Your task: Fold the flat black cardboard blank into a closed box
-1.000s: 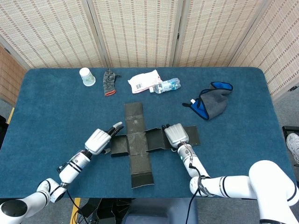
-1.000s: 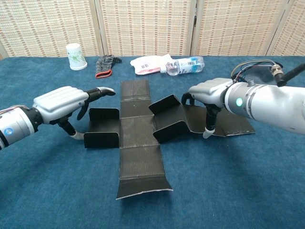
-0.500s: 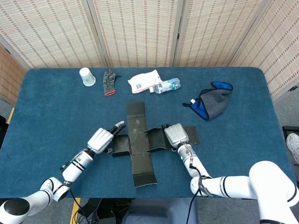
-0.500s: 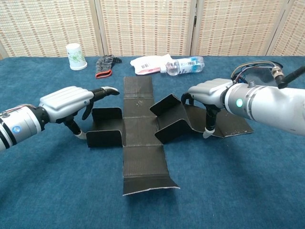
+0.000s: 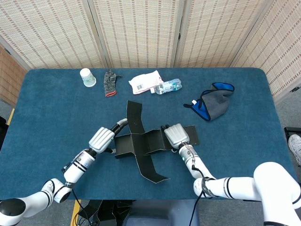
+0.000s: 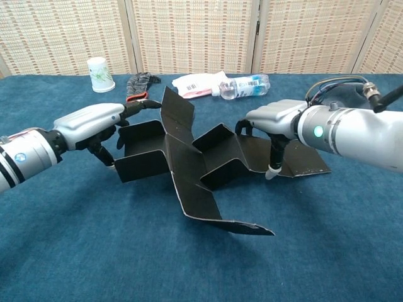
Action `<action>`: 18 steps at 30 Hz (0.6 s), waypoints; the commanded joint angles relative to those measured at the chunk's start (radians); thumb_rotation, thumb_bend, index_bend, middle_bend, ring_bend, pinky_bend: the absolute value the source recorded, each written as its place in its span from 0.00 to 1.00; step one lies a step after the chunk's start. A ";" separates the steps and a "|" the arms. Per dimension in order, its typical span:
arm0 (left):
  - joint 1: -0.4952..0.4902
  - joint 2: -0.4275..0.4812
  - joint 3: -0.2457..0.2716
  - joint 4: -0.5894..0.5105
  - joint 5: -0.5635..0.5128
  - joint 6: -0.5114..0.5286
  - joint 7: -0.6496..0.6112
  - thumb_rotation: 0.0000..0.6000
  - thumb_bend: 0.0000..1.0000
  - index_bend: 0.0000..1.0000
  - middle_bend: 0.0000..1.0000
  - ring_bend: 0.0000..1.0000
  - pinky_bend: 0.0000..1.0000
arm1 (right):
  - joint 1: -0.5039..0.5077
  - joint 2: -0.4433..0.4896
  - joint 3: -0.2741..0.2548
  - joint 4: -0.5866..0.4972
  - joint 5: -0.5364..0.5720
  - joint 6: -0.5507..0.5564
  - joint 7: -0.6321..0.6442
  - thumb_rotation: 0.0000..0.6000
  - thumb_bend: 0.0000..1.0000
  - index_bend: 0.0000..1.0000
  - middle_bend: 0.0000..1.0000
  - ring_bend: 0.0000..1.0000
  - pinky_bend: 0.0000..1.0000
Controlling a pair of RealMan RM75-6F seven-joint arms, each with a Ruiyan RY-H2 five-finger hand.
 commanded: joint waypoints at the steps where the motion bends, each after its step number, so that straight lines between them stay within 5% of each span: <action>1: -0.001 0.024 -0.001 -0.034 0.000 0.004 0.017 1.00 0.10 0.00 0.00 0.58 0.89 | 0.018 0.017 -0.005 -0.015 0.009 -0.005 -0.031 1.00 0.17 0.19 0.29 0.83 0.94; 18: -0.002 0.047 0.007 -0.095 -0.007 -0.013 0.018 1.00 0.09 0.00 0.00 0.57 0.89 | 0.079 0.039 -0.011 -0.057 0.051 0.005 -0.097 1.00 0.17 0.19 0.29 0.83 0.94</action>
